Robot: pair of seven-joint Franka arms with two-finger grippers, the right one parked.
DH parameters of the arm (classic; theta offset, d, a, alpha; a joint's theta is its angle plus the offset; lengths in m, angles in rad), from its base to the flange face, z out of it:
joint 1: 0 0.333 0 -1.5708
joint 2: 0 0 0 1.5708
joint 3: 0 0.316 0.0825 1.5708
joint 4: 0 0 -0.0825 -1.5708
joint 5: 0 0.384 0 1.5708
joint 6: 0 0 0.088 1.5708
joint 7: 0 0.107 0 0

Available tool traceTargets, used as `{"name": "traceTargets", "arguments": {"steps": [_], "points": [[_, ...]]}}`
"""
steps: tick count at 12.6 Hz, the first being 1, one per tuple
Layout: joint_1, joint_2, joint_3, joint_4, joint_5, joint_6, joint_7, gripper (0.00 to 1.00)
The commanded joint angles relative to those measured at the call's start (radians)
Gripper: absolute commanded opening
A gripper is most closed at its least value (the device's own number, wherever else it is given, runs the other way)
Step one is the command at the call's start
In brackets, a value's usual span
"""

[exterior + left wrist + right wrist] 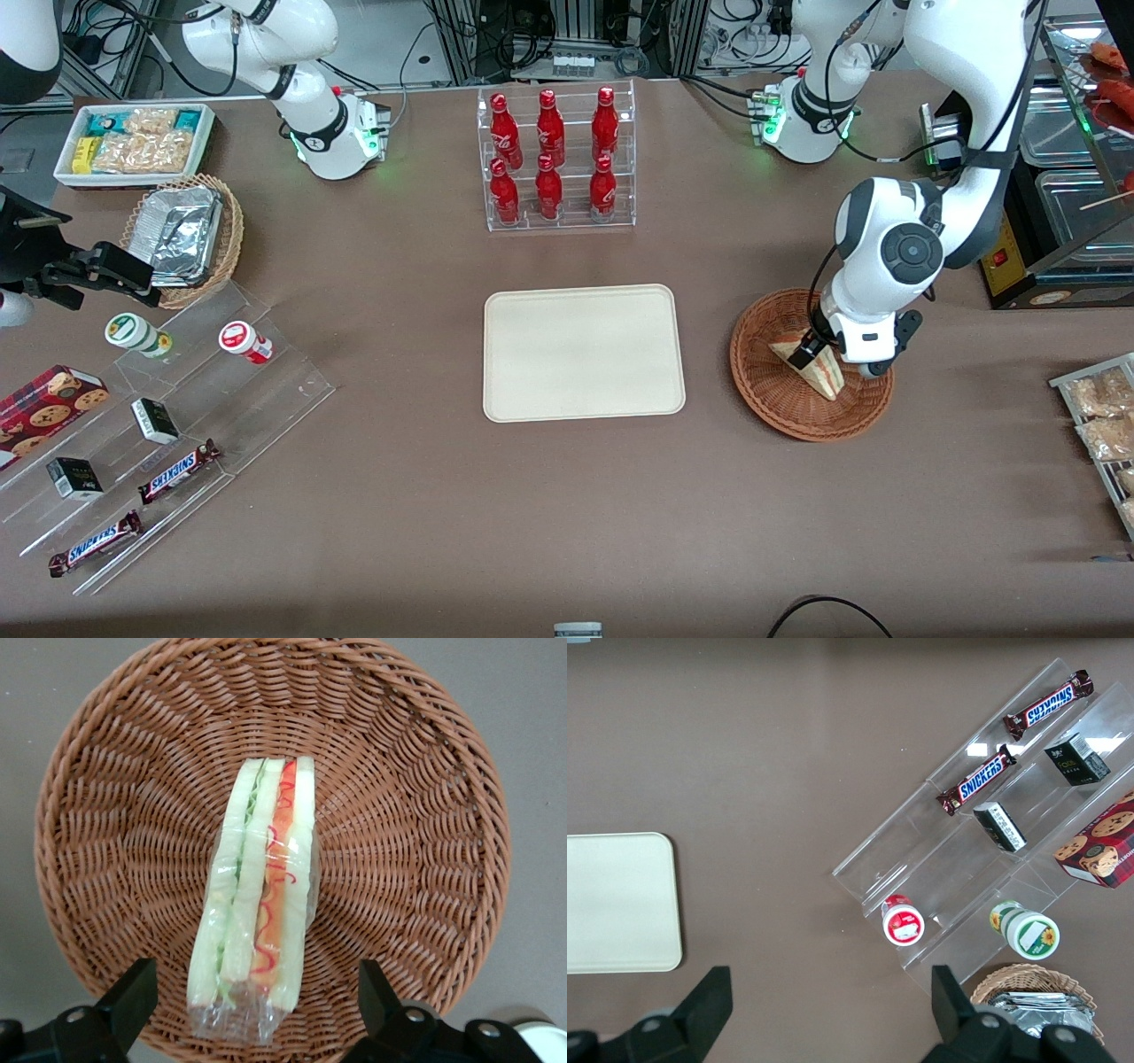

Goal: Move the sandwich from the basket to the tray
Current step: 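Close the left gripper on the sandwich's wrapped edge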

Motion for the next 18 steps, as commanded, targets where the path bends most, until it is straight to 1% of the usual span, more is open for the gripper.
{"name": "traceTargets", "arguments": {"steps": [1,3,4,5,6,7,8,10,14,16,18], "points": [[-0.006,0.029,0.007,0.000,0.012,0.029,-0.021,1.00],[-0.003,0.049,0.008,-0.001,0.010,0.047,-0.021,1.00],[-0.001,0.060,0.009,-0.001,0.010,0.058,-0.022,0.96],[-0.001,0.064,0.009,-0.003,0.009,0.064,-0.033,0.66],[-0.001,0.064,0.010,-0.003,0.009,0.063,-0.036,0.28],[-0.001,0.058,0.010,-0.001,0.009,0.055,-0.035,0.12],[-0.001,0.052,0.010,0.002,0.009,0.046,-0.031,0.08],[-0.003,0.017,0.012,0.016,0.009,0.013,-0.025,0.06],[-0.003,-0.005,0.010,0.222,0.004,-0.321,-0.018,0.07],[-0.016,0.008,0.007,0.290,0.001,-0.403,-0.004,0.07],[-0.044,0.008,0.001,0.296,-0.008,-0.423,0.103,0.06]]}}
